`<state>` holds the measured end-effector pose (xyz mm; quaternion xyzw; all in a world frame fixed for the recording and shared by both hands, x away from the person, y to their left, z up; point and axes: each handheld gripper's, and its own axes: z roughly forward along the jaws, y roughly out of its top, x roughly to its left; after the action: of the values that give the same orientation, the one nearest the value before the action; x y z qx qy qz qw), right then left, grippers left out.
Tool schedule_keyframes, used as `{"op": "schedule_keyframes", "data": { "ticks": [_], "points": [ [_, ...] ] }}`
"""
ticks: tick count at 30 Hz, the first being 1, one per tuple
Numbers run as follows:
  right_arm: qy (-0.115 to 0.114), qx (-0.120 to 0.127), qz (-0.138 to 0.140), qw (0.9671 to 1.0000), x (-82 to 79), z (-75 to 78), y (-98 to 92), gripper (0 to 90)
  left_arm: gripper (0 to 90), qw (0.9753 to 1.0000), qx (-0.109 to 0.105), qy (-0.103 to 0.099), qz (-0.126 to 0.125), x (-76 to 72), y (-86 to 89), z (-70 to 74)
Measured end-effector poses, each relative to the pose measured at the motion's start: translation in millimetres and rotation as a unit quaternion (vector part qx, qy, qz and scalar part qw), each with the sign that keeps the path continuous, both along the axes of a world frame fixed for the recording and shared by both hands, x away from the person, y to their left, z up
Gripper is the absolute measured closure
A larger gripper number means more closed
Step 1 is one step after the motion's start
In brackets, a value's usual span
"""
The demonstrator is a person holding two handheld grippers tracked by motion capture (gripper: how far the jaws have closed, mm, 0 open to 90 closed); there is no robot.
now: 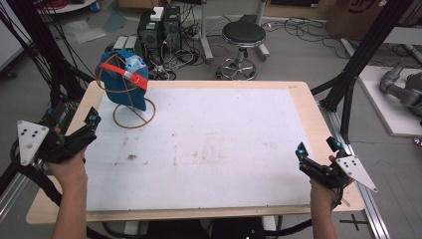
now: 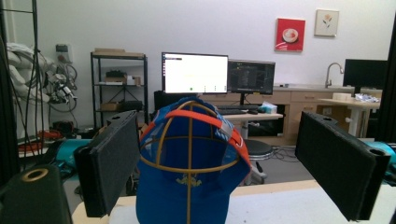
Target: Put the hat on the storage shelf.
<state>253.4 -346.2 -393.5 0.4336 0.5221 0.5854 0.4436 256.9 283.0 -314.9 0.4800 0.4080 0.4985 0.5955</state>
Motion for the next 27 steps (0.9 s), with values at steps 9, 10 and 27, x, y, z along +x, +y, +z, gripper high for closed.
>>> {"op": "schedule_keyframes", "data": {
  "ticks": [9, 10, 27],
  "points": [
    [-0.007, 0.004, 0.002, 1.0, 1.7, 1.7, 0.0, 4.3, 14.4, 1.0, 0.002, 0.005, 0.006, -14.8, 0.7, -10.7],
    [-0.007, 0.004, 0.003, 1.0, 1.6, 1.9, 0.5, 4.3, 14.4, 1.0, 0.001, 0.007, 0.007, -16.0, 2.1, -11.8],
    [-0.014, 0.001, 0.006, 0.9999, -0.3, 5.8, 1.3, 4.3, 14.3, 0.9997, -0.018, 0.011, 0.01, -20.5, 16.7, -29.2]
  ]
}}
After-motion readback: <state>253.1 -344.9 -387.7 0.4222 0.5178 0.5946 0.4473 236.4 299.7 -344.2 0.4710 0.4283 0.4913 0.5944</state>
